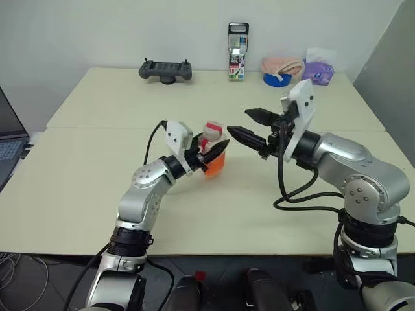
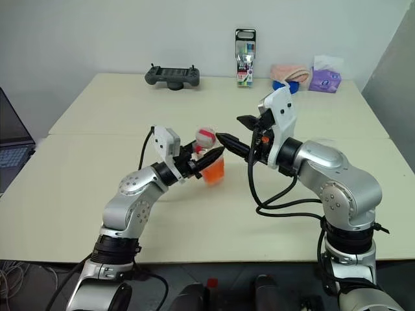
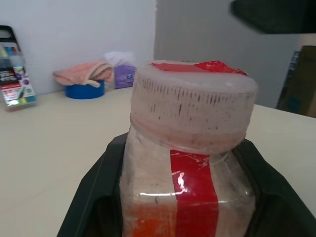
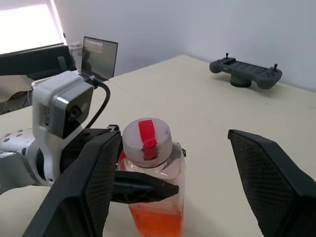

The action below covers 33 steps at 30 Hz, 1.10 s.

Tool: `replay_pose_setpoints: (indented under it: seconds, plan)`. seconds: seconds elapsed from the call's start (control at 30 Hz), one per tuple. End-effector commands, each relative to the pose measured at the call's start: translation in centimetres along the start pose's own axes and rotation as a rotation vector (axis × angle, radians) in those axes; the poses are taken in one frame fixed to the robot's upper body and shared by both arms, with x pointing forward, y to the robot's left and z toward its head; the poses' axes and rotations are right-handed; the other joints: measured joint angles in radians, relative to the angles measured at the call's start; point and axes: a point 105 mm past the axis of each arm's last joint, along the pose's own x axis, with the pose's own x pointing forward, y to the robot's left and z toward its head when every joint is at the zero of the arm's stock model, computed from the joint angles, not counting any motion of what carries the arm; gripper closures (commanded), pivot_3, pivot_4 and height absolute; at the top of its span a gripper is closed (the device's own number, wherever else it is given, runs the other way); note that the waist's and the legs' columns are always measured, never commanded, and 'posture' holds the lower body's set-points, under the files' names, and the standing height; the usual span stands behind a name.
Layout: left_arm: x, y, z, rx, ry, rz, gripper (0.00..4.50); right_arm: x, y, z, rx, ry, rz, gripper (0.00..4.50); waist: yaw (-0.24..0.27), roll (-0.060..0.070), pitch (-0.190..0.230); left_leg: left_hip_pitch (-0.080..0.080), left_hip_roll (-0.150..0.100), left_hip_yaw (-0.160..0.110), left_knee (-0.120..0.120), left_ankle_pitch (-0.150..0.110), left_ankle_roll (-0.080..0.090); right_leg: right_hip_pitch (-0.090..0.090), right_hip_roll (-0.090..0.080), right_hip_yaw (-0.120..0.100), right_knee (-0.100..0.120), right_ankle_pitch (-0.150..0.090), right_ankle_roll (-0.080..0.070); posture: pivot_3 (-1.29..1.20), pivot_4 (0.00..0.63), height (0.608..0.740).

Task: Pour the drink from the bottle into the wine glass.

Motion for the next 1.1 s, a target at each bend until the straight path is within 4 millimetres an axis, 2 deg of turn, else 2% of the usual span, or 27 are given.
replay_pose_setpoints:
  seconds: [0.03, 0.23, 0.6, 0.83, 0.93, 1.03, 1.1]
  plan:
    - [0.2, -1.1, 1.4, 0.01, -0.041, -0.05, 2.36, 0.1, 1.5, 0.1, -0.057, 0.01, 0.025, 0.79, 0.0, 0.0, 0.0, 0.0, 0.0, 0.0, 0.0, 0.0, 0.0, 0.0, 0.0, 0.0, 0.0, -0.001, 0.002, 0.0, 0.15, 0.74]
    - [0.5, -1.9, 1.2, 0.0, -0.022, -0.08, 2.36, 0.8, 2.5, -0.6, -0.043, 0.021, 0.043, 0.79, -0.001, 0.0, 0.0, 0.0, 0.0, 0.0, 0.0, 0.0, 0.0, 0.0, 0.0, 0.0, 0.0, -0.002, 0.004, 0.0, 0.15, 0.74]
    - [0.8, -3.0, 1.2, -0.011, -0.024, -0.106, 2.36, 2.2, 2.7, -1.6, -0.017, 0.035, 0.004, 0.79, -0.001, 0.0, 0.0, 0.0, 0.0, 0.0, 0.0, 0.0, 0.0, 0.0, 0.0, 0.0, 0.0, -0.002, 0.004, 0.0, 0.15, 0.74]
    - [1.1, -3.0, 1.5, -0.008, -0.025, -0.111, 2.36, 2.6, 1.8, -1.5, -0.046, 0.053, -0.056, 0.79, -0.001, 0.0, 0.0, 0.0, 0.0, 0.0, 0.0, 0.0, 0.0, 0.0, 0.0, 0.0, 0.0, -0.002, 0.004, 0.0, 0.15, 0.74]
    - [1.1, -3.0, 1.5, -0.007, -0.026, -0.113, 2.36, 2.6, 1.4, -1.4, -0.053, 0.049, -0.082, 1.42, -0.001, 0.0, 0.0, 0.0, 0.0, 0.0, 0.0, 0.0, 0.0, 0.0, 0.0, 0.0, 0.0, -0.002, 0.004, 0.0, 0.15, 0.74]
    - [1.1, -3.0, 1.5, -0.005, -0.021, -0.114, 2.36, 2.5, 1.1, -1.4, -0.058, 0.046, -0.099, 2.47, -0.001, 0.0, 0.0, 0.0, 0.0, 0.0, -0.001, 0.0, 0.0, 0.0, 0.0, 0.0, 0.0, -0.002, 0.004, 0.0, 0.15, 0.74]
    - [1.1, -3.0, 1.4, -0.008, -0.016, -0.111, 2.36, 2.4, 0.7, -1.4, -0.068, 0.044, -0.115, 2.61, -0.001, 0.0, 0.0, 0.0, 0.0, 0.0, -0.001, 0.0, 0.0, 0.0, 0.0, 0.0, 0.0, -0.002, 0.004, 0.0, 0.15, 0.74]
